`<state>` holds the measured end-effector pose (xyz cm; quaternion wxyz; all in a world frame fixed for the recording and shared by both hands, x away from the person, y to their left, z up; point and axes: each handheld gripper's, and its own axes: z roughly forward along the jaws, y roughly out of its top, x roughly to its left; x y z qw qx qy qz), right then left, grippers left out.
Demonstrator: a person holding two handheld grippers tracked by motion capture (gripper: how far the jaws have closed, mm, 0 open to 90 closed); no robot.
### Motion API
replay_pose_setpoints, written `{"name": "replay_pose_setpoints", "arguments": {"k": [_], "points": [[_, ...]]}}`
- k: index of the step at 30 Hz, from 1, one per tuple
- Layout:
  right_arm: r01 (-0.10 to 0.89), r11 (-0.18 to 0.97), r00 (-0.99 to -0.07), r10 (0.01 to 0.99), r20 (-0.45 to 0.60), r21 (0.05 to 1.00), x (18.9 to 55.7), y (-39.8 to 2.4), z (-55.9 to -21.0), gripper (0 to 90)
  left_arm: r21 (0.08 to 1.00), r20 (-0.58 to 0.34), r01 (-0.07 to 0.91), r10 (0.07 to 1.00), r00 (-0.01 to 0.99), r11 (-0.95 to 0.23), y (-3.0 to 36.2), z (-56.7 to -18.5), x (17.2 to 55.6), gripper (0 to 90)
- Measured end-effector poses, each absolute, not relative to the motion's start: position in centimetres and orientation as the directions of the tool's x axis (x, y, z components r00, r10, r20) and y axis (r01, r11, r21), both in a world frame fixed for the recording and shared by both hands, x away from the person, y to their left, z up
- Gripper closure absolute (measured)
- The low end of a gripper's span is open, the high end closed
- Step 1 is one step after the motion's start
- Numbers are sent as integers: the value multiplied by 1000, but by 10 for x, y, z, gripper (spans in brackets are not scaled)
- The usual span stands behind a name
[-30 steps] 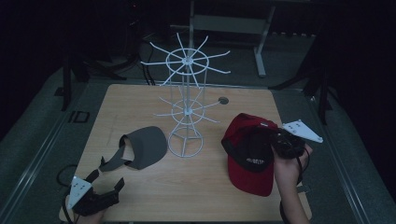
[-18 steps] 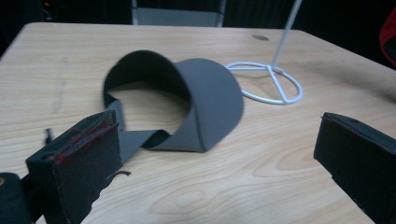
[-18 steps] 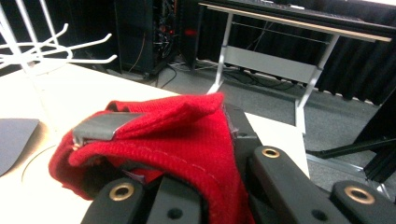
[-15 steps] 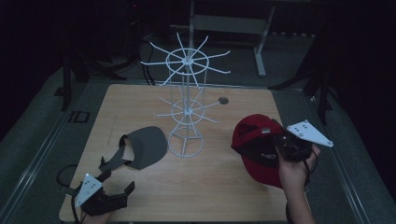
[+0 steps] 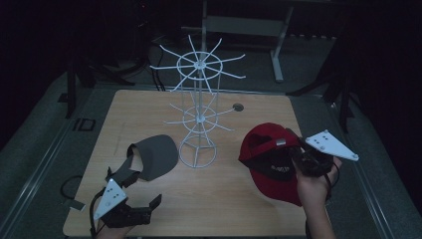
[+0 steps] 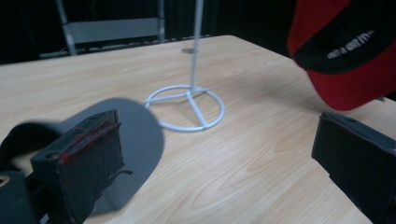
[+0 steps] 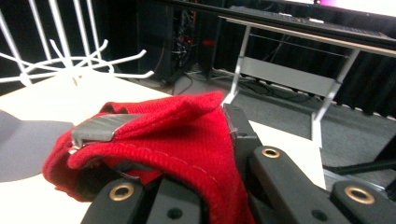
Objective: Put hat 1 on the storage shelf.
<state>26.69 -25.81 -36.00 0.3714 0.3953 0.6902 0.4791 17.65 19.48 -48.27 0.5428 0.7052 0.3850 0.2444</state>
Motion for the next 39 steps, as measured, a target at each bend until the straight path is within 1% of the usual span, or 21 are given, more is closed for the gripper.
{"name": "replay_pose_setpoints", "arguments": {"k": [4,9,17,21,28,32,36,39], "points": [[174,227,-424,896,-136,958,264,-257,-355,865,959,-71,261,793,605,-113,186,-474,179,22],[160,218,-441,888,-128,963,259,-254,-347,865,966,-39,220,764,644,-137,167,-460,185,22],[149,200,-464,879,-110,968,252,-253,-341,864,967,-18,192,713,701,-165,137,-448,193,22],[143,194,-472,875,-106,971,250,-252,-339,864,968,5,173,698,716,-184,123,-444,197,22],[134,187,-500,861,-96,973,247,-247,-341,865,969,12,156,663,749,-193,100,-436,204,22],[125,185,-512,853,-96,975,244,-244,-340,864,970,45,122,645,763,-212,86,-427,208,23],[118,185,-526,845,-97,976,240,-241,-338,864,973,43,106,607,794,-207,71,-417,213,22],[115,179,-538,838,-90,977,237,-240,-337,864,971,66,85,592,803,-224,61,-412,216,22]]}}
